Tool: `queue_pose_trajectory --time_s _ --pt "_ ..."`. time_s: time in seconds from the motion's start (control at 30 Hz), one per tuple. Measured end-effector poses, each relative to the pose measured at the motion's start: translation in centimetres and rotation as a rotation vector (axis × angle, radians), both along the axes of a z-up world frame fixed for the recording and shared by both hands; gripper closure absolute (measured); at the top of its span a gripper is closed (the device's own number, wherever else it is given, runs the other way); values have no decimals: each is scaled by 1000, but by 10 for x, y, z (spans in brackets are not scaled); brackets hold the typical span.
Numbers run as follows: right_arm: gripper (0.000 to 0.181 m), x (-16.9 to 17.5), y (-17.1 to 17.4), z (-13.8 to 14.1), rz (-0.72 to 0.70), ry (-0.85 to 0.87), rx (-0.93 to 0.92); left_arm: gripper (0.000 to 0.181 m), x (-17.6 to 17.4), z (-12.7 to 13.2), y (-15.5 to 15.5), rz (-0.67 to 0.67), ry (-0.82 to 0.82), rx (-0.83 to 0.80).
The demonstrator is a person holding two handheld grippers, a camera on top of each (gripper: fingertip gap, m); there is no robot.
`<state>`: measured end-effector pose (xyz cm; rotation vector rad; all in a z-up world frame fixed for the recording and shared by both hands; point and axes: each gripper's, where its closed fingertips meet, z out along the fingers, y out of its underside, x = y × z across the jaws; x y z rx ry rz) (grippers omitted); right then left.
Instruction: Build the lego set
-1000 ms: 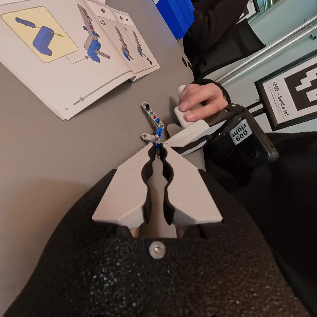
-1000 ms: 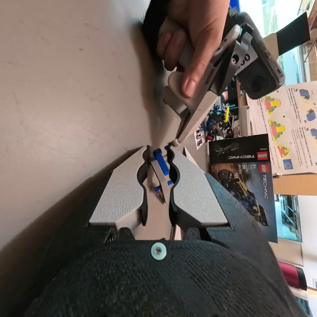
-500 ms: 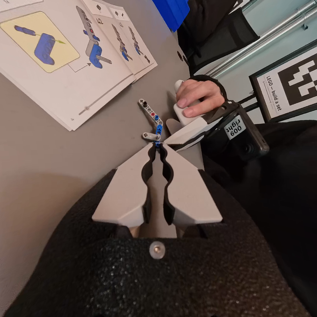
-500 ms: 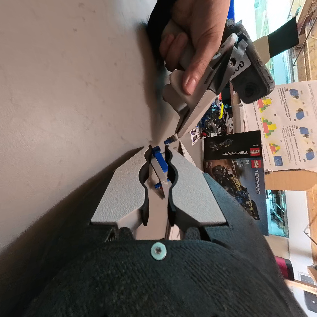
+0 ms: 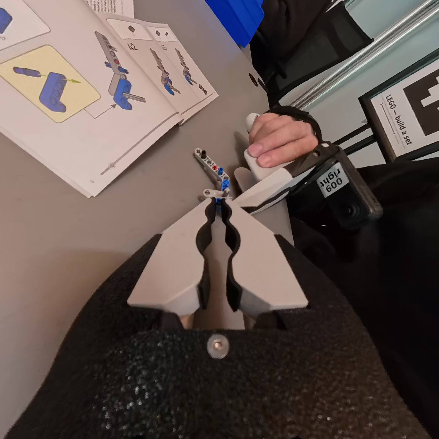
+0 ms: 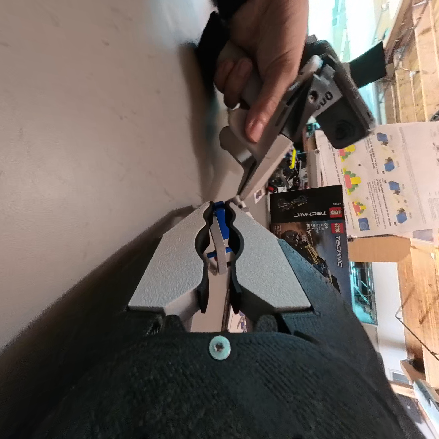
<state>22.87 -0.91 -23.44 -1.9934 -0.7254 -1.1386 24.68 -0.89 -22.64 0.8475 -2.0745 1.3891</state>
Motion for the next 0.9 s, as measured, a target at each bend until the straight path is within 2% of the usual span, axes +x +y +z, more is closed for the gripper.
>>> queue_pose_trajectory --time_s 0.17,0.6,0.9 --pt "173 -1 -3 4 7 75 49 180 -5 3 -1 -22 -10 -17" --pt "174 -11 1 -5 71 75 3 180 -15 -2 -4 -100 -126 59" --pt "174 -18 -2 -8 143 6 -26 180 -22 -6 -7 -334 -211 85"
